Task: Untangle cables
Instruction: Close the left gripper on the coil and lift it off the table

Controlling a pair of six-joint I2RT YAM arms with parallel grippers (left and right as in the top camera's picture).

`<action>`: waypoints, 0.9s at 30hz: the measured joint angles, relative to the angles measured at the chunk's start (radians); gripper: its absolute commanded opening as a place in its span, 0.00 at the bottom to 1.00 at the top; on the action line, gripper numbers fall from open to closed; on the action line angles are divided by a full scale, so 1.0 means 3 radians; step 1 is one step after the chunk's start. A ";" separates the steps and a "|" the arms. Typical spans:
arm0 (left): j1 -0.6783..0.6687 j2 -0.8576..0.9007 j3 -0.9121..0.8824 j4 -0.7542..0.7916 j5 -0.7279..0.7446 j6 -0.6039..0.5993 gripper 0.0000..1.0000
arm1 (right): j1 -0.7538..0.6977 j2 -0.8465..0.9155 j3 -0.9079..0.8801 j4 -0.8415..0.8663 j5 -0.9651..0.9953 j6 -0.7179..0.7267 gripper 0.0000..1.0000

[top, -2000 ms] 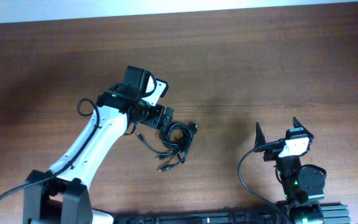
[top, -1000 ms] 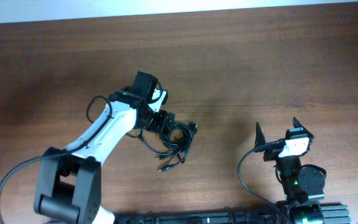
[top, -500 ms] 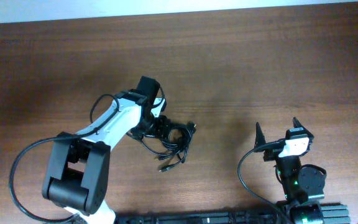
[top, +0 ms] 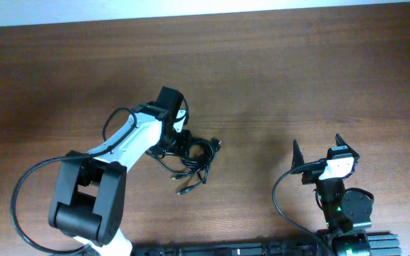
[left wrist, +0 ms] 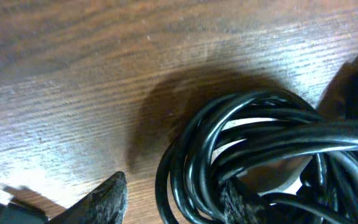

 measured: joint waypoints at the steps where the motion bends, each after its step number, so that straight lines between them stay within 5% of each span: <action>1: 0.0000 0.0000 -0.0011 0.0038 -0.0001 0.0001 0.45 | 0.0000 0.0000 0.0000 -0.0001 -0.0001 -0.0003 0.99; 5: 0.0000 -0.0001 -0.0083 0.0248 -0.0001 0.0001 0.38 | 0.0000 0.0000 0.0000 -0.0001 0.0000 0.0000 0.99; 11: -0.0003 -0.0020 -0.0206 0.0492 0.0056 -0.0020 0.00 | 0.0000 0.0000 0.0000 -0.0001 0.0000 -0.0001 0.99; 22: -0.0003 -0.0046 -0.0203 0.0554 0.0043 0.0023 0.00 | 0.0000 0.0000 0.0000 0.0000 0.0000 -0.0001 0.99; 27: -0.0003 -0.0061 -0.0050 0.0735 -0.0058 0.0469 0.00 | 0.0000 0.0000 0.0000 0.0000 0.0000 -0.0003 0.99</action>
